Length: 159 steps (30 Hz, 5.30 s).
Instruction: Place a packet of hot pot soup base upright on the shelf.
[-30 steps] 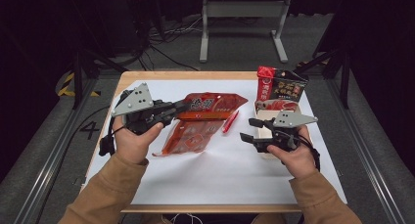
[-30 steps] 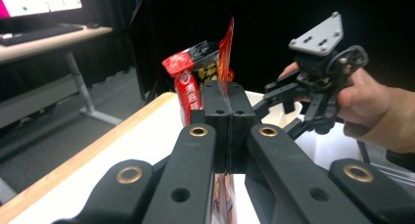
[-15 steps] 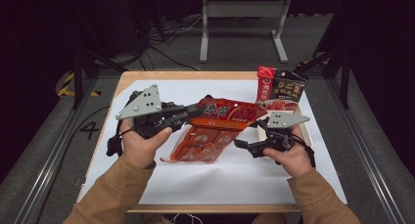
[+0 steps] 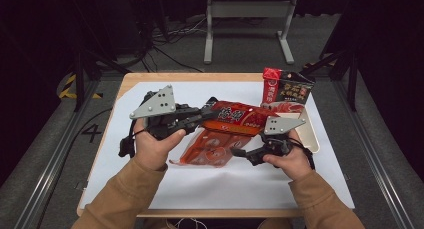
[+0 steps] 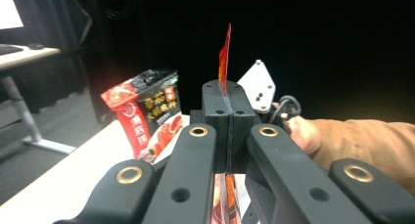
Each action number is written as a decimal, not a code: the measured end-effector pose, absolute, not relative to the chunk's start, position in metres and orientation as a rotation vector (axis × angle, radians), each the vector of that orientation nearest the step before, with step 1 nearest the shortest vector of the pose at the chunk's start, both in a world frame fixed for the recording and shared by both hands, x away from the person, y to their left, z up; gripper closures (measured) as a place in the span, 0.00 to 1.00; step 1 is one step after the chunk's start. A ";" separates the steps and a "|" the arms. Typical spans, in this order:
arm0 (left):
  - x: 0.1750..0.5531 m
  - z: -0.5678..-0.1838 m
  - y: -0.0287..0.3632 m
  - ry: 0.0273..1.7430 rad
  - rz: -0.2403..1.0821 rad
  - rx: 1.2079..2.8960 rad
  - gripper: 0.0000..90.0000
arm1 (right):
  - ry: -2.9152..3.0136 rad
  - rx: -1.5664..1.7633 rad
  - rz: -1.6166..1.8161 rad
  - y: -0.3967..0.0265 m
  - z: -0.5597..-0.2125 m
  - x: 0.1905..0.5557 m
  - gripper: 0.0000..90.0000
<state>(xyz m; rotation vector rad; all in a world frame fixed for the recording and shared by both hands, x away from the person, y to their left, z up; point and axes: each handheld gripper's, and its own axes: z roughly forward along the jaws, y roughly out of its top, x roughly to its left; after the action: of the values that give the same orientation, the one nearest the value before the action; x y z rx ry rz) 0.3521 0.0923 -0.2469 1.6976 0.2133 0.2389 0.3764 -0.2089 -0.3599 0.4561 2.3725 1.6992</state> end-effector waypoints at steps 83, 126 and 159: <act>0.396 -0.346 0.159 0.626 0.338 1.831 0.39 | 2.229 0.680 1.547 -0.287 -0.258 0.381 0.78; 0.407 -0.364 0.176 0.700 0.322 1.836 0.36 | 1.992 0.938 1.421 -0.355 -0.273 0.382 0.78; 0.408 -0.368 0.180 0.708 0.308 1.839 0.35 | 2.001 1.059 1.385 -0.367 -0.328 0.394 0.78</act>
<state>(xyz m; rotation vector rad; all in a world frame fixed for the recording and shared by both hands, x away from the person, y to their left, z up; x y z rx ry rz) 0.4078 0.1800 -0.3680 1.8391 0.7077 0.3076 0.3935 -0.3672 -0.3284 1.0586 2.0006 1.3845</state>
